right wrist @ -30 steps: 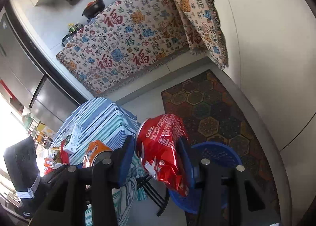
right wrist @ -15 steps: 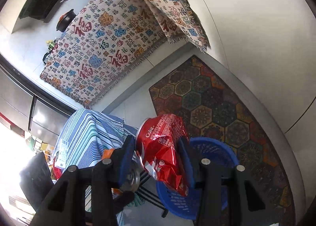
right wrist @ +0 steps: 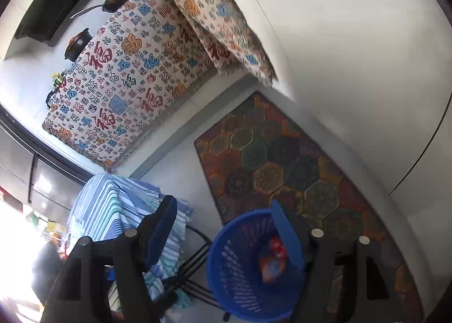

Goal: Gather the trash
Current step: 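Carry both cans over the blue wastebasket and open both tools, then return both tools to the table above the remaining trash, then grasp the red plastic bag with the left tool while the right tool grasps the gold wrapper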

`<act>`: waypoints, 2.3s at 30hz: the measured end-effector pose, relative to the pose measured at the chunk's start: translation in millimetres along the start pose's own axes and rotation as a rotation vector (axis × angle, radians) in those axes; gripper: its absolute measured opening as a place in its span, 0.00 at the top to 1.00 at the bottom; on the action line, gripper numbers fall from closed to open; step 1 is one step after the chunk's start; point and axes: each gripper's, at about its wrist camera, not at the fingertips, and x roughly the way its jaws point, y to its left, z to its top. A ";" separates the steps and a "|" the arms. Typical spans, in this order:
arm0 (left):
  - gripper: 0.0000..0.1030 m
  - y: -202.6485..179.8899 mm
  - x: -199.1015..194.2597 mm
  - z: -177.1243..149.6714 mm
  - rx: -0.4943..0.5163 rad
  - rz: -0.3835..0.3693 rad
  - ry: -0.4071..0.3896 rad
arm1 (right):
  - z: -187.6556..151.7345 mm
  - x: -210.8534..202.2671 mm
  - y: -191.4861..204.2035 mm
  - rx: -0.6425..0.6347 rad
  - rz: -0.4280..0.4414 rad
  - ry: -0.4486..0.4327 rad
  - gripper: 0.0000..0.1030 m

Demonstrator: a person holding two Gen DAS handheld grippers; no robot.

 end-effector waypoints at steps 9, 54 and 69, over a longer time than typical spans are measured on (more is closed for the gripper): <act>0.02 23.6 -120.6 -33.3 -0.048 0.090 -0.129 | -16.6 -46.1 73.4 -0.256 -0.040 -0.136 0.30; 0.00 269.1 -224.3 -215.0 -0.351 0.507 -0.024 | -276.7 63.9 376.6 -0.826 0.031 0.171 0.13; 0.01 327.1 -288.6 -190.6 -0.300 0.263 -0.109 | -272.6 66.0 376.0 -0.823 0.033 0.174 0.12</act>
